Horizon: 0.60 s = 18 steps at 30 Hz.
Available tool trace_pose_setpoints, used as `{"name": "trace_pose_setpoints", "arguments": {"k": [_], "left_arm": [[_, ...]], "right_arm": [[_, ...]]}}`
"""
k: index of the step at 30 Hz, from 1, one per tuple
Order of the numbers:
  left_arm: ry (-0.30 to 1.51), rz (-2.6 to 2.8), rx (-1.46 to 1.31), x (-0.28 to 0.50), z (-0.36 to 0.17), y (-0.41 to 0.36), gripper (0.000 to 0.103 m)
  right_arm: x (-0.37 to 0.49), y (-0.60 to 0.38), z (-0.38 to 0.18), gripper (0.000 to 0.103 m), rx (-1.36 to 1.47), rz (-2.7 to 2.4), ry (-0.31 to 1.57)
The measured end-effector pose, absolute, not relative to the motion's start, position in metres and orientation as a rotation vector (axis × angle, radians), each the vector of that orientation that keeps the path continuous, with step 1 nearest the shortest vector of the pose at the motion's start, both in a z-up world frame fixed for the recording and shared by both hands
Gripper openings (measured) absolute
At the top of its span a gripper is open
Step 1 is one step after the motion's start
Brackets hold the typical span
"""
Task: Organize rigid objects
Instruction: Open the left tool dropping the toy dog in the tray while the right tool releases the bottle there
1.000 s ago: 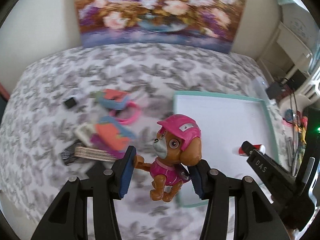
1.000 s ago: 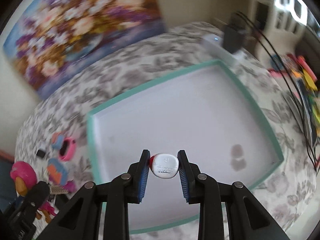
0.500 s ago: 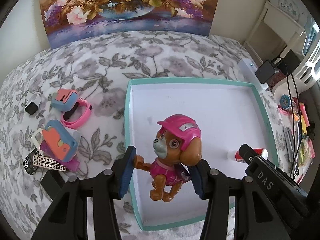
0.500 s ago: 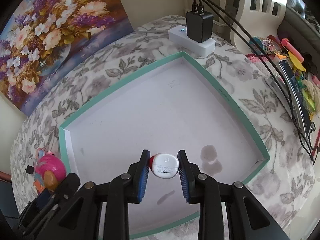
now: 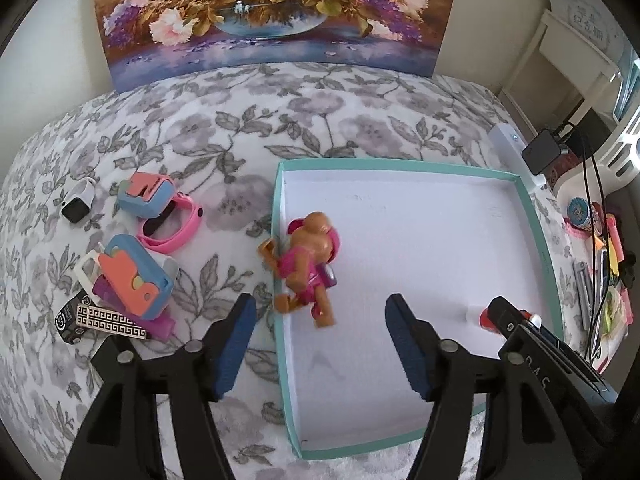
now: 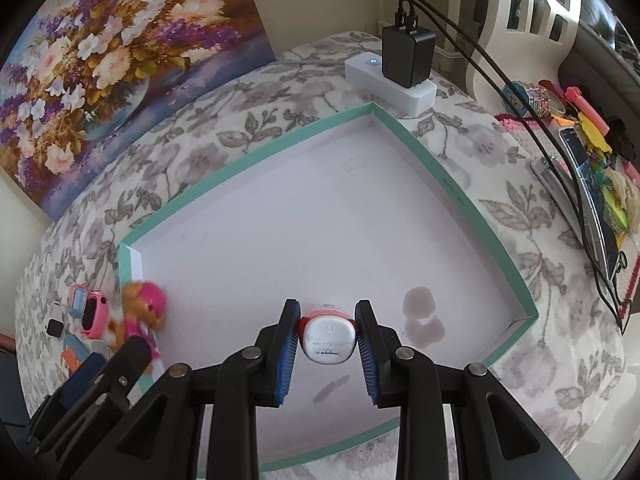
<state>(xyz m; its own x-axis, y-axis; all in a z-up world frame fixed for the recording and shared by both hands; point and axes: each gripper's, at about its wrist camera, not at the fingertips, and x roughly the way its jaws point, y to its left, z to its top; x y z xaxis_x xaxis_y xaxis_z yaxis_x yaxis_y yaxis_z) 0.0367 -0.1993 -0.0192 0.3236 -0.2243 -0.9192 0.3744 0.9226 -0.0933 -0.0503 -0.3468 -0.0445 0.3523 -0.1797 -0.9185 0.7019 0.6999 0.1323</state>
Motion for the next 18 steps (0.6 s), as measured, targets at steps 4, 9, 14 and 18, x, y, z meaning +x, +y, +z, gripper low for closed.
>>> {"name": "trace_pose_setpoints", "arguments": {"k": [4,9,14,18], "left_arm": [[1.171,-0.346,0.149,0.039,-0.016,-0.191,0.077],[1.179,-0.281,0.143,0.044,-0.017,-0.176,0.080],[1.195,-0.224,0.138,0.048,-0.023,-0.163,0.080],[1.194,-0.185,0.119,0.052,-0.023,-0.151,0.080]], "right_arm": [[-0.052,-0.348,-0.047,0.066,0.571,-0.643,1.076],[-0.053,-0.348,-0.049,0.071,0.560,-0.652,1.089],[-0.051,-0.345,-0.053,0.078,0.548,-0.643,1.109],[-0.049,-0.341,-0.053,0.089,0.532,-0.632,1.109]]}}
